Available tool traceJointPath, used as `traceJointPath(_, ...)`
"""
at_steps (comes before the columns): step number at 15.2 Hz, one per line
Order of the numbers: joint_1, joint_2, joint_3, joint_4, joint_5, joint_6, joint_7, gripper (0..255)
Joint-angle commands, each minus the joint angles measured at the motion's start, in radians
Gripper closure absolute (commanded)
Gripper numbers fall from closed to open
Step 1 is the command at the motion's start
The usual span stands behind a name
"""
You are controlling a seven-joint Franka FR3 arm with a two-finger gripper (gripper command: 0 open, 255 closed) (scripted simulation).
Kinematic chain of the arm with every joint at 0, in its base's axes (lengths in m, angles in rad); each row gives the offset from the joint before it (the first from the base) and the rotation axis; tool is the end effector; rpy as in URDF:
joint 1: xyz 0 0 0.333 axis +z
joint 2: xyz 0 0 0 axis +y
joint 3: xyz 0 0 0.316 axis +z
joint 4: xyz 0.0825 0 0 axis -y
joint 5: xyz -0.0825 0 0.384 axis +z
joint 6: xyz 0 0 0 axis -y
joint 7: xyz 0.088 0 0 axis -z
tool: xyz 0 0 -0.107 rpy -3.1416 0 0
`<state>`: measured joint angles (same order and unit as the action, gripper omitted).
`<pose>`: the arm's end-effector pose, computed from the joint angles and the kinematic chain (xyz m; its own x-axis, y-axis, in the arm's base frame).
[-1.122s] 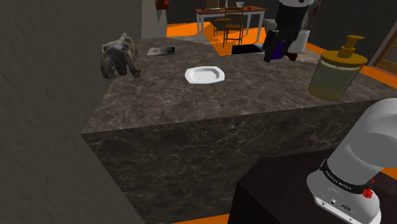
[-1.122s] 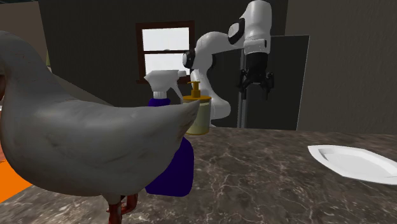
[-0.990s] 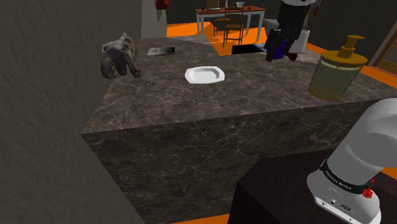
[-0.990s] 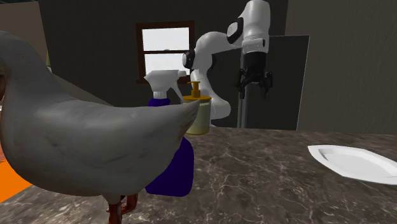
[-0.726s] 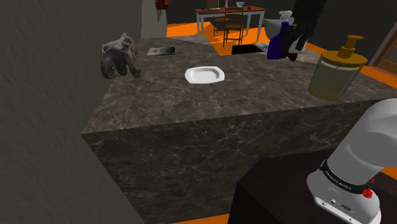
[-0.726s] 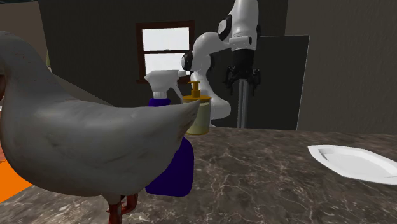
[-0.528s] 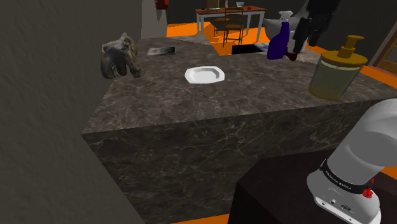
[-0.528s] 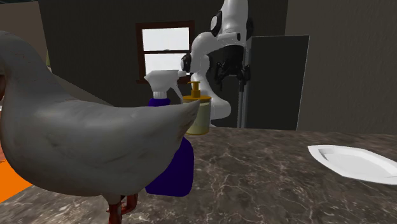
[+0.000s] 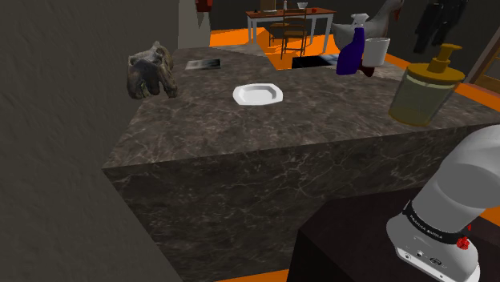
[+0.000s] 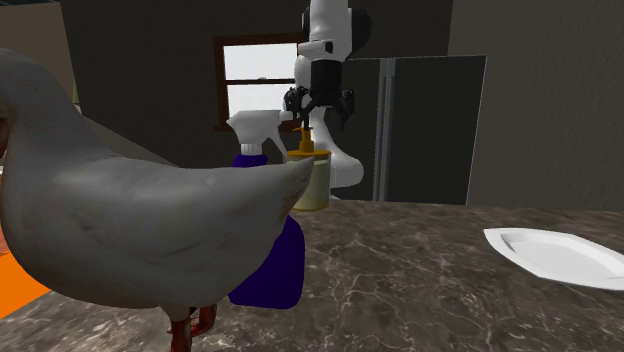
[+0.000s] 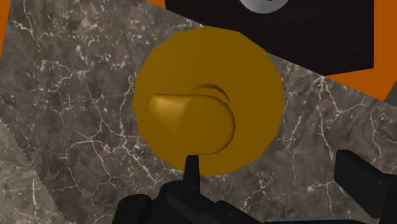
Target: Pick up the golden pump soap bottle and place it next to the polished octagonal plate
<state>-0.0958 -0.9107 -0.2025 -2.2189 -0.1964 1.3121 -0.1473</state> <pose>0.2188 -0.1280 0.6565 0.9924 -0.1226 -0.0137 -0.1221 -0.9921 0.0290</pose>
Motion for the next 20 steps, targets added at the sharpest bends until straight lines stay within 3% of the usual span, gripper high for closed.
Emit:
traceJointPath(1,-0.011,-0.004,-0.034,0.033,-0.029,-0.054,-0.041,0)
traceJointPath(4,-0.021,0.003,-0.073,0.081,-0.063,-0.109,-0.089,0)
traceJointPath(11,-0.032,-0.06,-0.088,-0.056,-0.08,-0.034,-0.08,0)
traceJointPath(19,-0.032,-0.06,-0.088,-0.056,-0.08,-0.034,-0.08,0)
traceJointPath(20,-0.032,-0.06,-0.088,-0.056,-0.08,-0.034,-0.08,255)
